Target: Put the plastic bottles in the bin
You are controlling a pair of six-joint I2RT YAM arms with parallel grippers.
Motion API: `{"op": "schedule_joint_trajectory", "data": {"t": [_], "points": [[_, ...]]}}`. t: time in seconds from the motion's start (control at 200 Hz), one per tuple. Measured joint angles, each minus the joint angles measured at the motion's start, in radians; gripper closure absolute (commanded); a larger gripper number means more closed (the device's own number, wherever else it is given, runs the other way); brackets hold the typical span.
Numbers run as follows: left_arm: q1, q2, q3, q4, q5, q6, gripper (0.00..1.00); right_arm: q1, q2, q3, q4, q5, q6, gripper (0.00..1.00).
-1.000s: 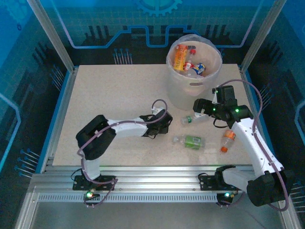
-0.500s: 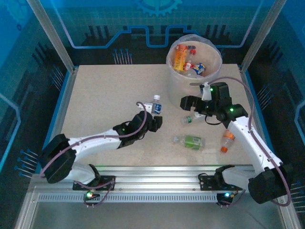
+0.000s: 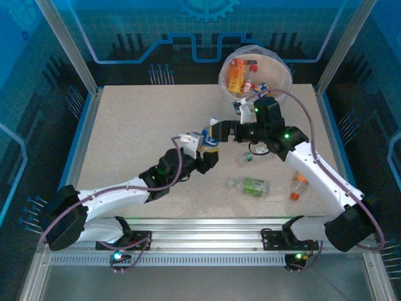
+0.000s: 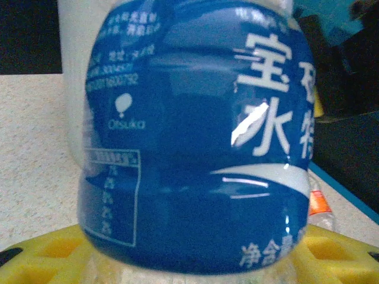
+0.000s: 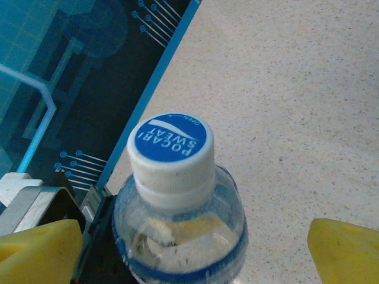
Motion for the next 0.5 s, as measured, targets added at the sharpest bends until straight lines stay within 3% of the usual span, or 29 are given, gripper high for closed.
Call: {"op": "schedule_joint_trajectory", "data": {"t": [0.5], "points": [[0.001, 0.003, 0.042, 0.074, 0.061, 0.019, 0.49, 0.038, 0.014, 0.014, 0.018, -0.021, -0.018, 0.14]]}}
